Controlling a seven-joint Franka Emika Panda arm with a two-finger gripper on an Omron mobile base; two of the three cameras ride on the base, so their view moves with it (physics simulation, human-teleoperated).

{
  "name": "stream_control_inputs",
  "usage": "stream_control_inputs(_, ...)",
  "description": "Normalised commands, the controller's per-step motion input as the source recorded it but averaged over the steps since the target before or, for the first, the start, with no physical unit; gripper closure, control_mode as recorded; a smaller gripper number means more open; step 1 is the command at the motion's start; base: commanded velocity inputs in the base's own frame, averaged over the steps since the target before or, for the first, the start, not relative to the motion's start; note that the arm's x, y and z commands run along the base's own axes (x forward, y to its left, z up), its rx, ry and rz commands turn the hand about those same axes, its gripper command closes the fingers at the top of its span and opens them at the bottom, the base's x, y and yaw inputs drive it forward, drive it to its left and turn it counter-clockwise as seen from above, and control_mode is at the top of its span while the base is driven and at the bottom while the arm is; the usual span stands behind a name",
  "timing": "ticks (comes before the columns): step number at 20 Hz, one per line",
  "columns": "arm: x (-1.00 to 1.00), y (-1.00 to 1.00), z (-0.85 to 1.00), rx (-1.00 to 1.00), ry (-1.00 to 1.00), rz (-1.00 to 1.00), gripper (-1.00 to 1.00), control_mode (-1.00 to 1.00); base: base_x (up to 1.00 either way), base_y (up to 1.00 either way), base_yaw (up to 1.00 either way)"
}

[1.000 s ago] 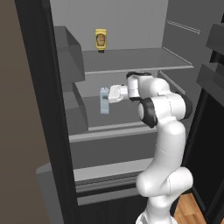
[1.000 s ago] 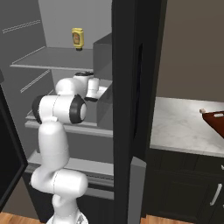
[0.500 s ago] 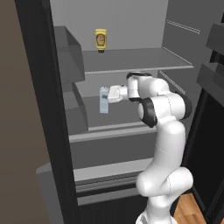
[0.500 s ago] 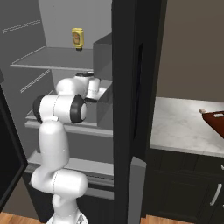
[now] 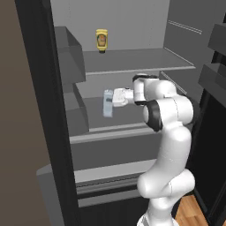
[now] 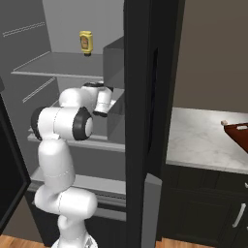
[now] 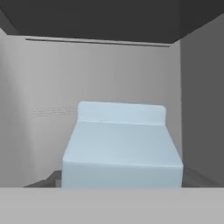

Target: Take out the milk from the fridge and place it on the tray on the counter. Then take the sugar cube near the tray and place it in the tray.

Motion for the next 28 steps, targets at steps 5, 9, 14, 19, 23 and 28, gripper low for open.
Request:
stream_control_inputs(5, -0.76, 0.02, 0.21, 0.00, -0.04, -0.01, 1.00, -1.00, 0.00, 0.00, 0.00)
stream_control_inputs(9, -0.68, 0.04, 0.38, -0.01, -0.07, -0.08, 1.00, -1.00, 0.00, 0.00, 0.00)
stream_control_inputs(14, -0.77, 0.00, 0.35, -0.01, -0.02, -0.14, 1.00, -1.00, 0.00, 0.00, 0.00)
stream_control_inputs(19, -0.62, 0.12, 0.46, -0.10, 0.00, -0.24, 1.00, -1.00, 0.00, 0.00, 0.00)
stream_control_inputs(23, -0.49, 0.06, 0.51, -0.13, 0.00, -0.29, 1.00, -1.00, 0.00, 0.00, 0.00)
stream_control_inputs(28, -0.59, -0.11, 0.41, -0.04, 0.01, -0.31, 1.00, -1.00, 0.00, 0.00, 0.00)
